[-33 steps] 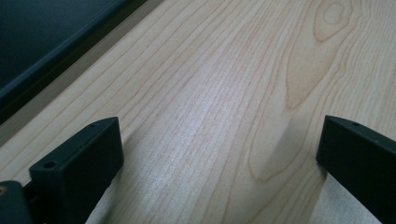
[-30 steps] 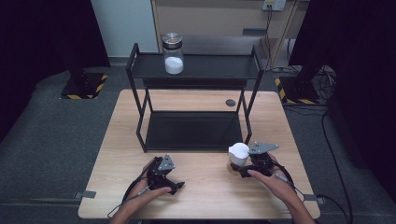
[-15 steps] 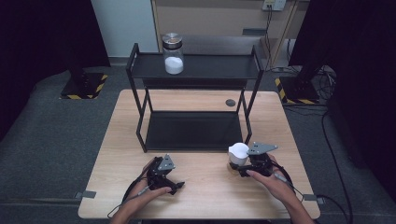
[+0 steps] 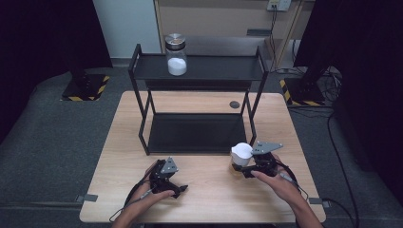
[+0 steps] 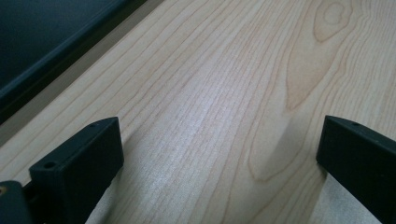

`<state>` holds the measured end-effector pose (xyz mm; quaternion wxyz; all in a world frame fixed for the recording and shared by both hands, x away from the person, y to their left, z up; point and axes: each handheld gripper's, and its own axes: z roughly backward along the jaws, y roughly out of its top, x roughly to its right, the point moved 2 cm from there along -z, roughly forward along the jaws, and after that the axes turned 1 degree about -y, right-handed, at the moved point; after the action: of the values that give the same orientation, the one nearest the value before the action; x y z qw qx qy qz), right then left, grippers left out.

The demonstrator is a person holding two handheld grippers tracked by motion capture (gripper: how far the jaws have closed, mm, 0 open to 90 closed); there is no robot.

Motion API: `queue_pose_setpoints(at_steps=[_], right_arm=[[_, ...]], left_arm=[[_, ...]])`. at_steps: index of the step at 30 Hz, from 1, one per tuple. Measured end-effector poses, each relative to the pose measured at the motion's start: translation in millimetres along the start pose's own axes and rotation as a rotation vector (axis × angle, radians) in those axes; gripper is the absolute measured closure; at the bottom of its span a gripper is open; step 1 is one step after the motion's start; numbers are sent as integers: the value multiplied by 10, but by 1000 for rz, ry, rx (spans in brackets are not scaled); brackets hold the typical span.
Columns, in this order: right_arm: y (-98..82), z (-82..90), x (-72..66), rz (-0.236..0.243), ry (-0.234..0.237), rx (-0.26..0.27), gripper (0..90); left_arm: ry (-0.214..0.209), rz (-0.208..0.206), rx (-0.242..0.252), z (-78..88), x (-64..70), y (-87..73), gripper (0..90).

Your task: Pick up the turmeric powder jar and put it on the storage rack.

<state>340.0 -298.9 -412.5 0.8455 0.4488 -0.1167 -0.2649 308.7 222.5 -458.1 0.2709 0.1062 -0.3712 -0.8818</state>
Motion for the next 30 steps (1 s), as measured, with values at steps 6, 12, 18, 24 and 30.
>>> queue_pose_setpoints(at_steps=[6, 12, 18, 24, 30], right_arm=[[161, -42, 29, 36, 44, -13, 317], [248, -72, 64, 44, 63, -21, 318], [344, -66, 81, 55, 72, -18, 317], [456, -50, 105, 65, 81, -11, 317], [563, -37, 135, 69, 89, -8, 317]], left_arm=[[0, 0, 0, 0, 0, 0, 0], [0, 0, 0, 0, 0, 0, 0], [0, 0, 0, 0, 0, 0, 0], [1, 1, 0, 1, 3, -1, 0], [1, 1, 0, 1, 3, -1, 0]])
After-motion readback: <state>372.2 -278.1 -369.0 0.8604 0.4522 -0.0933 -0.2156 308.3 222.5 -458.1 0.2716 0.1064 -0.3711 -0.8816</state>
